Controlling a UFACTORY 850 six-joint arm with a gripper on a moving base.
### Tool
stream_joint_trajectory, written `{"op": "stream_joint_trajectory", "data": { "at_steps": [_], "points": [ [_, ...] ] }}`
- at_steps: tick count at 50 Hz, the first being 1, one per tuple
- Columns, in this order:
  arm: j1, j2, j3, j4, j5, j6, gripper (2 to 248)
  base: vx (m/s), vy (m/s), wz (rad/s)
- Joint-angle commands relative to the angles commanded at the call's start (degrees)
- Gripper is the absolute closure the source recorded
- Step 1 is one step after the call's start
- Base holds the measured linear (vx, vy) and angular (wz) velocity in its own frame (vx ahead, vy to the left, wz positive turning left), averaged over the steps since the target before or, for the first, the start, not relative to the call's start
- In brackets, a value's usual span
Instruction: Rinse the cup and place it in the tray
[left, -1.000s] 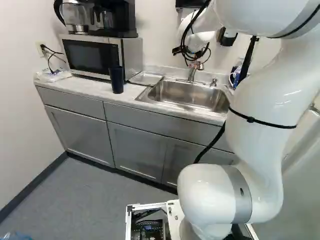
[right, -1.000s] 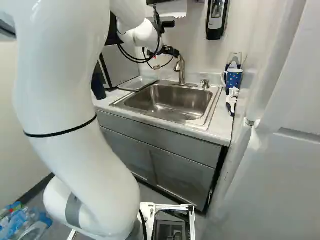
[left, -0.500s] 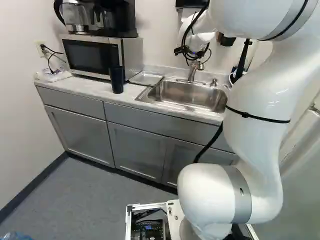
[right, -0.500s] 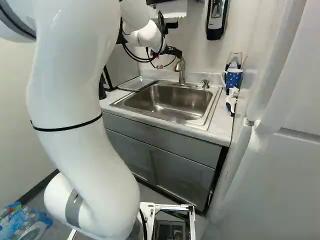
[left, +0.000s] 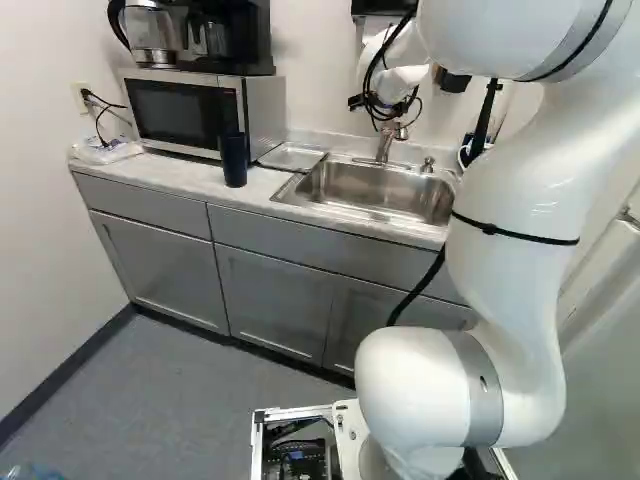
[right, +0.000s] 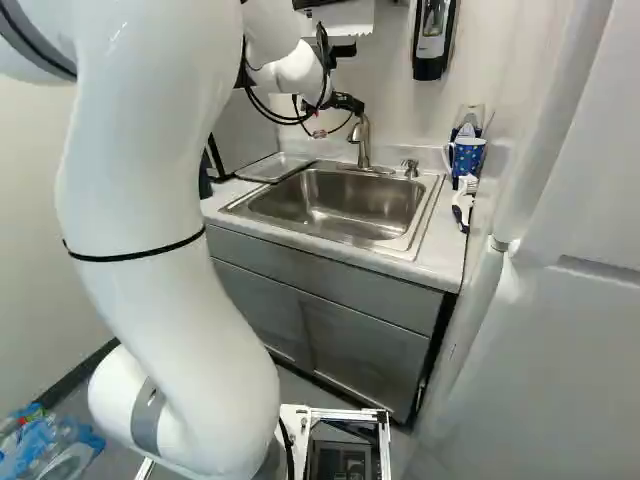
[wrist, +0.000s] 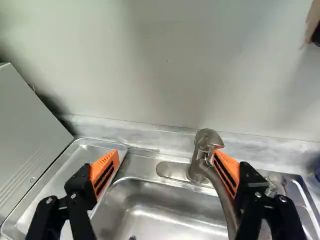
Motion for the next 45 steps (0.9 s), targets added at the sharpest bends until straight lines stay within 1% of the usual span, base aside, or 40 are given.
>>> {"op": "stream_joint_trajectory", "data": {
  "at_steps": [29,45],
  "points": [
    [0.18,-2.27,-2.57,0.00,0.87,0.00,3,0.000,0.000,0.000],
    [0.20,-2.45,-2.78,0.00,1.36,0.00,3,0.000,0.000,0.000]
  ]
}}
